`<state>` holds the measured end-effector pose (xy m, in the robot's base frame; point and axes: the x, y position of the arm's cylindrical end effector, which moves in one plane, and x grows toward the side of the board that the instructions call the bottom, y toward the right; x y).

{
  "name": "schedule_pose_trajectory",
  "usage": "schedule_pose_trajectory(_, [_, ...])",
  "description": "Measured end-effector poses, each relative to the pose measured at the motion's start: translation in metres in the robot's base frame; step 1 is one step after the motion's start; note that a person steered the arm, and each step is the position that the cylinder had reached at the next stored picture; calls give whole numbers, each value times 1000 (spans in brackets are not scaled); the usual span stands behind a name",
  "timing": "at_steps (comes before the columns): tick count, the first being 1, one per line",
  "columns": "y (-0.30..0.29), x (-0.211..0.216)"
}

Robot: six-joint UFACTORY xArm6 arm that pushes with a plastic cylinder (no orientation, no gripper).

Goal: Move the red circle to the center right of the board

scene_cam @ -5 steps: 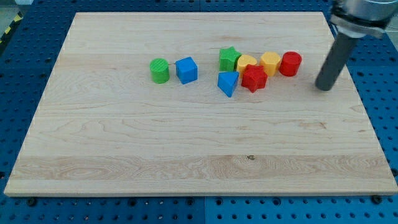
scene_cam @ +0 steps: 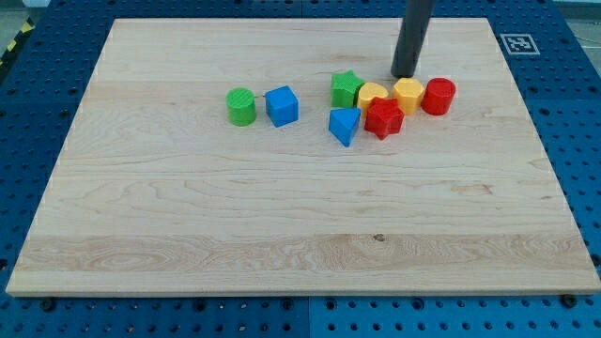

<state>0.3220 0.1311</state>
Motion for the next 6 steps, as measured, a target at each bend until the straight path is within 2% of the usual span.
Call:
schedule_pose_trajectory(1, [2, 16])
schedule_pose_trajectory(3, [65, 49])
schedule_pose_trajectory(5, [66, 23])
schedule_pose_trajectory(6, [96, 21])
